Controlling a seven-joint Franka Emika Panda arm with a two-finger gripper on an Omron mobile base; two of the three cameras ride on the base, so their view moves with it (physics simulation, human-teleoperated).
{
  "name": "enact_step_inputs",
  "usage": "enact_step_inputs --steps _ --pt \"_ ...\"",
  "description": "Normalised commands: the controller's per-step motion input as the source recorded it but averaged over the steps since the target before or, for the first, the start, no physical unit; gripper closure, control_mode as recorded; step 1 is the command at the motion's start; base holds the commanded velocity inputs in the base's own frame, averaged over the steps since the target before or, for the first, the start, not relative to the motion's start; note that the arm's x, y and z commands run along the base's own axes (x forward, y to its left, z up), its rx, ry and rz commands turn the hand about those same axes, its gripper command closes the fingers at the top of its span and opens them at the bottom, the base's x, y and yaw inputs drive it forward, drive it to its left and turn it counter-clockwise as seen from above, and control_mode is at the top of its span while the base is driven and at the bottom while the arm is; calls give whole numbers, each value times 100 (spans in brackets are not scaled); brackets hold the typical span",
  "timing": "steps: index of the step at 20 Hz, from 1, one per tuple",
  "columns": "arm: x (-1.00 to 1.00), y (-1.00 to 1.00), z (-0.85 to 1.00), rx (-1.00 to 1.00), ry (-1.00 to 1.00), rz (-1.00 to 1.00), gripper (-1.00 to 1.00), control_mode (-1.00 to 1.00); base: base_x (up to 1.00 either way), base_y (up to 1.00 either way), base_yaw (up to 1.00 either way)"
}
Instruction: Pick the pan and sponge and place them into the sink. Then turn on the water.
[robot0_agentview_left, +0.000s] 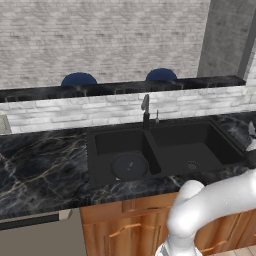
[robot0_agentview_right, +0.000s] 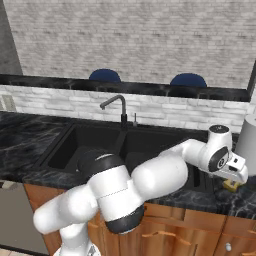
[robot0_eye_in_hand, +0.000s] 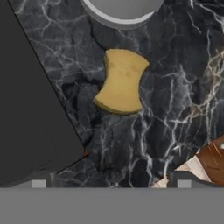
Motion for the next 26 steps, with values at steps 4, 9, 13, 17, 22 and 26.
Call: enact_step_inputs --steps 4,9,13,17,22,26 --pt "29 -21 -1 7 0 0 -100 -100 0 0 0" --pt "18 -23 -20 6 0 0 -100 -100 0 0 0" --pt "11 -23 -31 7 0 0 -100 -100 0 0 0" --pt "10 -20 -33 5 0 0 -100 -100 0 0 0" --pt "22 -9 -33 1 0 0 -100 -100 0 0 0" --pt "30 -9 -44 0 0 0 -100 -100 0 0 0"
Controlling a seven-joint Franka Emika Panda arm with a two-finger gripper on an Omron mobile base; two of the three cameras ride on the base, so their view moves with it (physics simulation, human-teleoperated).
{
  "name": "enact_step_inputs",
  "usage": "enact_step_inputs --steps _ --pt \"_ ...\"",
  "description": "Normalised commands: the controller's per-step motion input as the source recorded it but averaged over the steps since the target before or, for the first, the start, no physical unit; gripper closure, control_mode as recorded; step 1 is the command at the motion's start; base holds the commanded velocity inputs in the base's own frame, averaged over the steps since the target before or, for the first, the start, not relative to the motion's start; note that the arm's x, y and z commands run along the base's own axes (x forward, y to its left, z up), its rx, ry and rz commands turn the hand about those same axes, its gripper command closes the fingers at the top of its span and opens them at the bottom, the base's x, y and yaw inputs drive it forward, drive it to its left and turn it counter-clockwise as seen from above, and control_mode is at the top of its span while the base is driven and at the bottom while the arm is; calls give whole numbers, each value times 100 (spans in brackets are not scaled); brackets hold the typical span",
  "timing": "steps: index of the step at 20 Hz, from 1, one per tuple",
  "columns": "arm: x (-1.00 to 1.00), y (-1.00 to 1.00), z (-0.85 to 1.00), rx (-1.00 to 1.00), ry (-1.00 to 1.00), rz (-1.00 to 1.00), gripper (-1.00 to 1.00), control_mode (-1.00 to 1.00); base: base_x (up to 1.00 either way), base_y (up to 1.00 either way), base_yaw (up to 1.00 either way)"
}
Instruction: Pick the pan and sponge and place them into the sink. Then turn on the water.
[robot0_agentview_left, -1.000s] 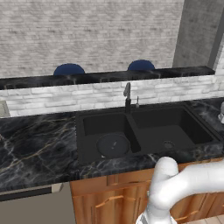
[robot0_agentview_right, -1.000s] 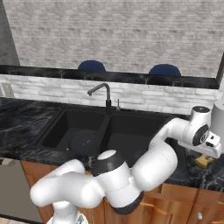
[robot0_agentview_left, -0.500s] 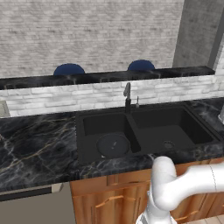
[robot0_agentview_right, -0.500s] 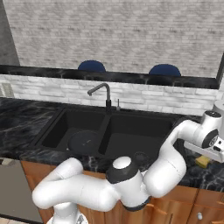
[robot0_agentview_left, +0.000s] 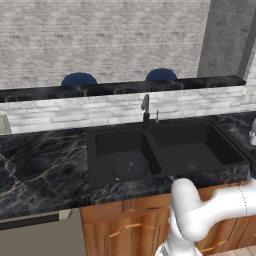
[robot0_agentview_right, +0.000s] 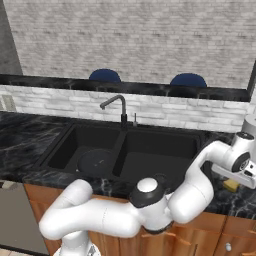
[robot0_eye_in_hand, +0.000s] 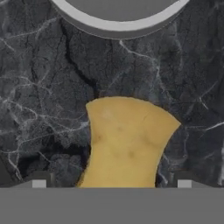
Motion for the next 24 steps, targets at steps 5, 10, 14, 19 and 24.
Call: enact_step_inputs --steps 5,10,14,19,24 --pt "17 -12 -40 0 0 0 -100 -100 0 0 0" --pt "-3 0 -26 0 0 0 100 -100 0 0 0" --pt "-55 12 0 0 -2 0 100 -100 0 0 0" --pt "-84 28 3 0 -16 0 100 -100 0 0 0" --pt "-71 72 34 -6 -25 1 100 -100 0 0 0"
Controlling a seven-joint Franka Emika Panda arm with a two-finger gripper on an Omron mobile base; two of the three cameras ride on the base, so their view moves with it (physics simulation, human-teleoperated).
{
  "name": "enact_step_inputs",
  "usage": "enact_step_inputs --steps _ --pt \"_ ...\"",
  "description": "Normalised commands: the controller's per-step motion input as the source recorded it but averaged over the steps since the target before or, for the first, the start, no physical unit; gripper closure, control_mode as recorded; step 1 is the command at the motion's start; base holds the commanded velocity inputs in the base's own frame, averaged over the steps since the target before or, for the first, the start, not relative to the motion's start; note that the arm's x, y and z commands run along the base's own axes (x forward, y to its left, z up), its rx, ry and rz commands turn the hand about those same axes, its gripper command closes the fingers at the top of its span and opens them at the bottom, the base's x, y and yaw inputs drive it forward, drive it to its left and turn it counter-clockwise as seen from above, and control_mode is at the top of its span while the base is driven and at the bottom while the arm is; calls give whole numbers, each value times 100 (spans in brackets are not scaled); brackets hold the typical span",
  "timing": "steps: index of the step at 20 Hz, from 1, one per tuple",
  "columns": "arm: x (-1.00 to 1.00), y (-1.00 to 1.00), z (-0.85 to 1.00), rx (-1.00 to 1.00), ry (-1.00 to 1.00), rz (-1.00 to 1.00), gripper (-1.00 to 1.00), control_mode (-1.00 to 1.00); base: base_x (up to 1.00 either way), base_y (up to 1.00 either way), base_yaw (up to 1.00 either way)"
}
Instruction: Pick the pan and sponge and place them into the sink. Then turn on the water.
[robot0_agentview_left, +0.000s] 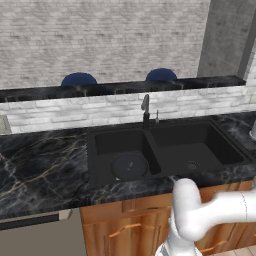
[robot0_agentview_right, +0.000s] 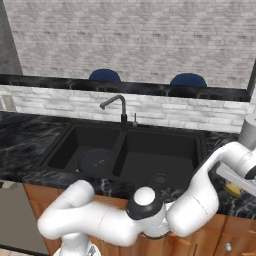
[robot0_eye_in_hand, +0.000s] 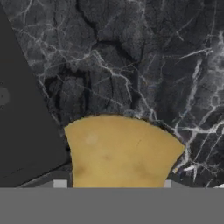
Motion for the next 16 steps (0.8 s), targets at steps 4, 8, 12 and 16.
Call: enact_step_inputs --steps 4,8,12,16 --pt "-40 100 17 -10 -21 14 100 -100 0 0 0" --pt "-15 100 21 -17 -21 25 100 -100 0 0 0" --pt "0 100 43 -20 -17 25 100 -100 0 0 0" --pt "0 100 66 -20 -7 22 100 -100 0 0 0"
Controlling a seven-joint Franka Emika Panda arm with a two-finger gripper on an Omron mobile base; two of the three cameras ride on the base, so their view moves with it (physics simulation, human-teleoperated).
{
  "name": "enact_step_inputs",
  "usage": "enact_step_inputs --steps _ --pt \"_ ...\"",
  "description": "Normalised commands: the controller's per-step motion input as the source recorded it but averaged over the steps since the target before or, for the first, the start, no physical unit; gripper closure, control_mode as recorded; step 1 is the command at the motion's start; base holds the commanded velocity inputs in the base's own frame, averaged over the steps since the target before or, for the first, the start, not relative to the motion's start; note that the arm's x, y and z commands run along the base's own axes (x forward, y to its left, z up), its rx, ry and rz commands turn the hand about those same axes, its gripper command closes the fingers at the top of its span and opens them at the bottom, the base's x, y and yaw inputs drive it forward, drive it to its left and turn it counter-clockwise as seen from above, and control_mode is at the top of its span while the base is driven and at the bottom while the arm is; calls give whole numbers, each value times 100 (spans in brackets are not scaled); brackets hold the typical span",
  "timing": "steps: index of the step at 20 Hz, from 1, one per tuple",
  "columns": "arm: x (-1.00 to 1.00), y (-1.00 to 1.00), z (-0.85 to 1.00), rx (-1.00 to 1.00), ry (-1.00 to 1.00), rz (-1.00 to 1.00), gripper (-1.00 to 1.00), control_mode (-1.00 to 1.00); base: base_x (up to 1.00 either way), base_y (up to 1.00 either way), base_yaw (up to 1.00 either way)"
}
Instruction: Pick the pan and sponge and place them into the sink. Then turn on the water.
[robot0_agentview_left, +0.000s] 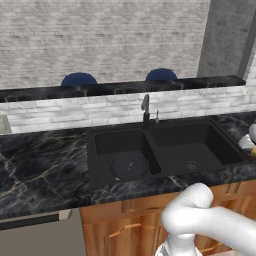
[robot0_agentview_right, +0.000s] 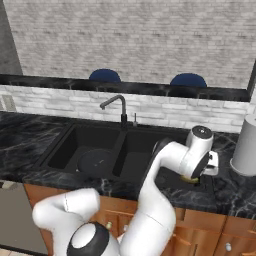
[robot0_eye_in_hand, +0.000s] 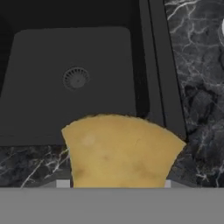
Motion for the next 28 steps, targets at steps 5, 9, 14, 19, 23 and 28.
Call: enact_step_inputs --steps 5,9,14,19,23,28 --pt "0 100 72 -18 0 28 100 -100 0 0 0" --pt "-7 100 41 -16 0 32 100 -100 0 0 0" --pt "-6 100 19 -13 -1 25 100 -100 0 0 0" --pt "0 100 5 -2 1 19 100 -100 0 0 0" --pt "0 100 6 -5 0 12 100 -100 0 0 0" --pt "2 100 0 -3 0 3 100 -100 0 0 0"
